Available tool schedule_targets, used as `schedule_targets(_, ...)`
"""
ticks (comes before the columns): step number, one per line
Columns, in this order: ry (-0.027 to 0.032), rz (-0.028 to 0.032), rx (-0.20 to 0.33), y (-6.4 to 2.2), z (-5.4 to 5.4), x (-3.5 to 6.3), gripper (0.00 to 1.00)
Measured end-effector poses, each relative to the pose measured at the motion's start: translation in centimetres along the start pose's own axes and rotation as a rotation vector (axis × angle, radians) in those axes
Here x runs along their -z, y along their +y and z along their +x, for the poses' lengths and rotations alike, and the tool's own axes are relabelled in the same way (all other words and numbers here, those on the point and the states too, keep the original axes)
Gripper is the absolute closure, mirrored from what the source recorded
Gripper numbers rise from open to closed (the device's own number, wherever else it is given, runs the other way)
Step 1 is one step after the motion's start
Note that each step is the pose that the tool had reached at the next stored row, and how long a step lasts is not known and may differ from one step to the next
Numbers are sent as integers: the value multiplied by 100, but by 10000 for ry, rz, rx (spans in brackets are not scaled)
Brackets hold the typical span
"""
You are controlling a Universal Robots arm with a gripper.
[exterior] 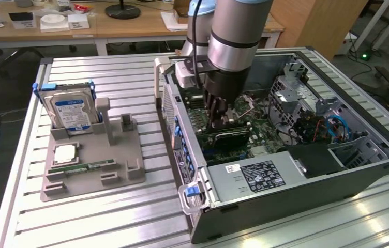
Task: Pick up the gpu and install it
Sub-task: 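Press down on the gpu until it lock into place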
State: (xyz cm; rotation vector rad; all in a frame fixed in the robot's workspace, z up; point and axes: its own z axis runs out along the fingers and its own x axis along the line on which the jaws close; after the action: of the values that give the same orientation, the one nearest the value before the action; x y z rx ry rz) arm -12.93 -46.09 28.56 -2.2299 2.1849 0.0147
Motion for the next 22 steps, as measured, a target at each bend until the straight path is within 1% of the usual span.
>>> schedule_targets(3,2,-1,0,44,-7,0,90)
schedule_targets(4,12,0,0,62,-10,0,90)
schedule_targets(7,51,0,0,115,-19,1,90)
schedule_targets(8,73,1,1,131,-22,3,90)
schedule_targets(10,112,11,1,153,-30,8,90)
schedule_targets(12,138,13,1,164,-40,27,90)
schedule_targets(18,169,13,1,213,-59,103,90)
schedule_targets(22,176,15,2,305,-64,108,90)
